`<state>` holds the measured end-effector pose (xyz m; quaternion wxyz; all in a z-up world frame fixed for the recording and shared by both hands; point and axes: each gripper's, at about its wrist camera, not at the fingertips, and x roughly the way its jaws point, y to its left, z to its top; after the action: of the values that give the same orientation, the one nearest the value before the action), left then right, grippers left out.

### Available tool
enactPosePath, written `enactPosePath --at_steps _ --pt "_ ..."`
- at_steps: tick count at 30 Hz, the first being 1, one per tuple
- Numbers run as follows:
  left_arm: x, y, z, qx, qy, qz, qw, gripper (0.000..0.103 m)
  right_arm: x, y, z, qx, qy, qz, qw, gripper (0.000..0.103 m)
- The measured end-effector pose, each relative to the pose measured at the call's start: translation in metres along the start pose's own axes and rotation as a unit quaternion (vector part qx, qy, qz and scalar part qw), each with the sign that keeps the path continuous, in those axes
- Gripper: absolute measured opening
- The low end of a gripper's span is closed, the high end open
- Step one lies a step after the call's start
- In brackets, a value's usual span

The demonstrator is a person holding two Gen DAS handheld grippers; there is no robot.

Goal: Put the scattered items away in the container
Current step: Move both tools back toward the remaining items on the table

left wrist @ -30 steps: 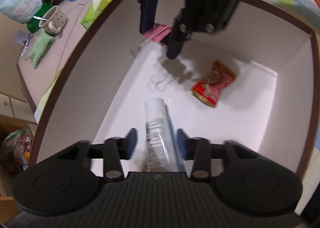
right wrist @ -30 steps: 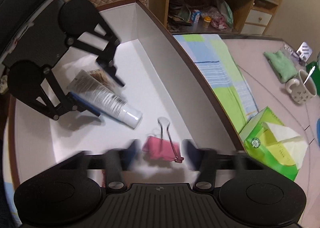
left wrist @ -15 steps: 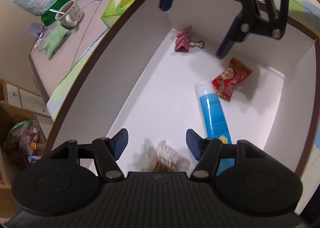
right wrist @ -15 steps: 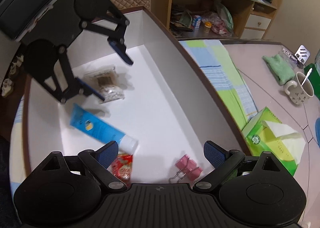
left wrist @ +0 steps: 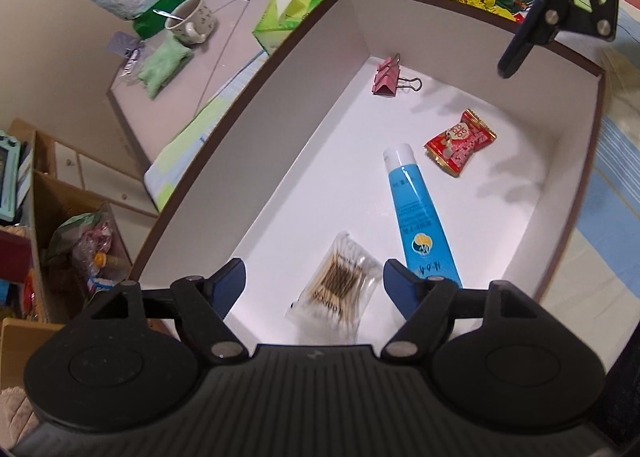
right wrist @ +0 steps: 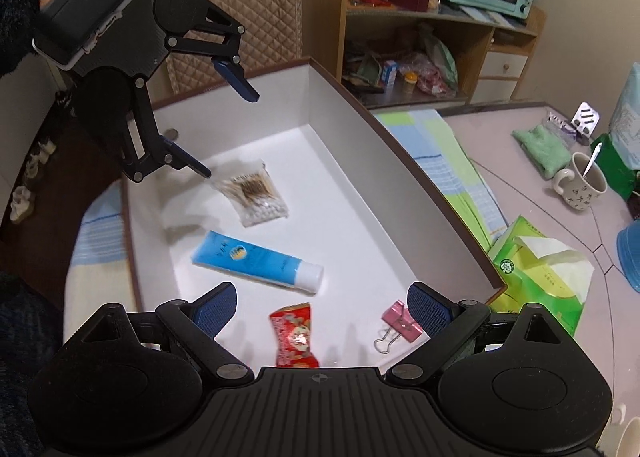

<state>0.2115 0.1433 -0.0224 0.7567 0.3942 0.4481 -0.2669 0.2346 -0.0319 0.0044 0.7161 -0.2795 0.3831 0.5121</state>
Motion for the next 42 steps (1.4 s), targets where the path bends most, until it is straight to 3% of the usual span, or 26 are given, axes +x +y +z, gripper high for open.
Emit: enactPosePath --at_steps 19,34,42 --pt "-0.083 -0.04 -0.017 -0.034 -0.04 0.046 0.9976 0.084 -0.083 0.056 -0.041 0.018 -0.065 -0.023 0.997 0.095" --pt "-0.115 -0.071 -0.013 -0.037 -0.061 0.052 0.9961 0.087 -0.133 0.064 -0.076 0.03 -0.097 -0.038 0.994 0.095" --pt "-0.115 -0.09 -0.006 -0.021 -0.046 0.045 0.9977 0.087 -0.154 0.06 -0.1 0.038 -0.095 -0.043 0.994 0.095"
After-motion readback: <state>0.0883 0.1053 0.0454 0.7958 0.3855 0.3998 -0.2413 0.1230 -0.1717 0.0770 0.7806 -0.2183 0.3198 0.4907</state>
